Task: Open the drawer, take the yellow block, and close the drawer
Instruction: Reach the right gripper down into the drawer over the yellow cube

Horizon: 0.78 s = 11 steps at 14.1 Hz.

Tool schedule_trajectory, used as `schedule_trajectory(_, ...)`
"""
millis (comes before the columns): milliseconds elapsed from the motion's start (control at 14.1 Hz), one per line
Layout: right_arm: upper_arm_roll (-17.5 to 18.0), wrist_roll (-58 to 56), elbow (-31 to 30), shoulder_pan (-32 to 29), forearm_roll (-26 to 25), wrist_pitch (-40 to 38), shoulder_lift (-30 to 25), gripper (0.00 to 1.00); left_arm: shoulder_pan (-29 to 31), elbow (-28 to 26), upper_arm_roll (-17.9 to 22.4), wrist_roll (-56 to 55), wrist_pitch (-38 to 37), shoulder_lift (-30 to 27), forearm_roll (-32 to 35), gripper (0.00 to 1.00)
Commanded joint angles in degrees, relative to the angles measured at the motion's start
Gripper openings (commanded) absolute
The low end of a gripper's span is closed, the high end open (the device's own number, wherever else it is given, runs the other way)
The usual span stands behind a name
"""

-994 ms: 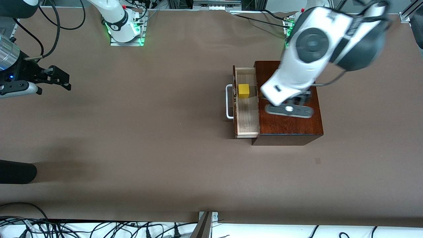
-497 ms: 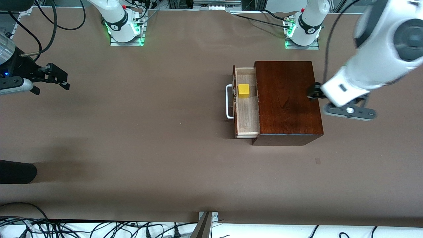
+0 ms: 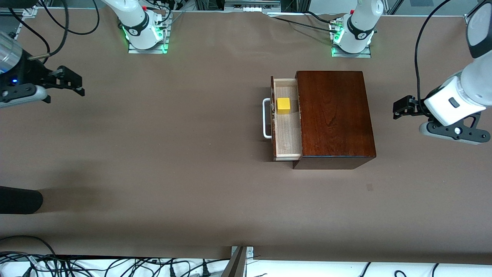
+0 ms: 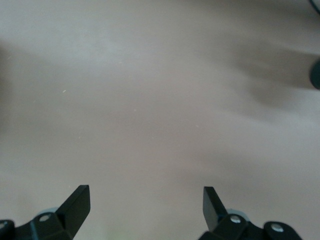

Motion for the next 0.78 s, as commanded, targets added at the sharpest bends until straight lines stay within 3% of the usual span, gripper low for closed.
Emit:
schedule_trajectory(0,2.8,-4.2,0.6,3.9,1.1,-0.6,0.3,1.0,-3.7,-17.3,7.2,0.9,10.5,-12.1,-4.0,1.0)
schedule_trajectory(284,5.5,-4.7,0.7,13.1,1.1,0.4,2.1,1.0,-5.6,-27.8,9.3,0.6,17.2,-19.3,-4.1,1.0)
schedule_trajectory(710,5.6,-5.5,8.2,29.9,0.5,3.5,14.1,1.0,-4.6,-26.6,9.2,1.1,16.1,-18.1,-4.1,1.0)
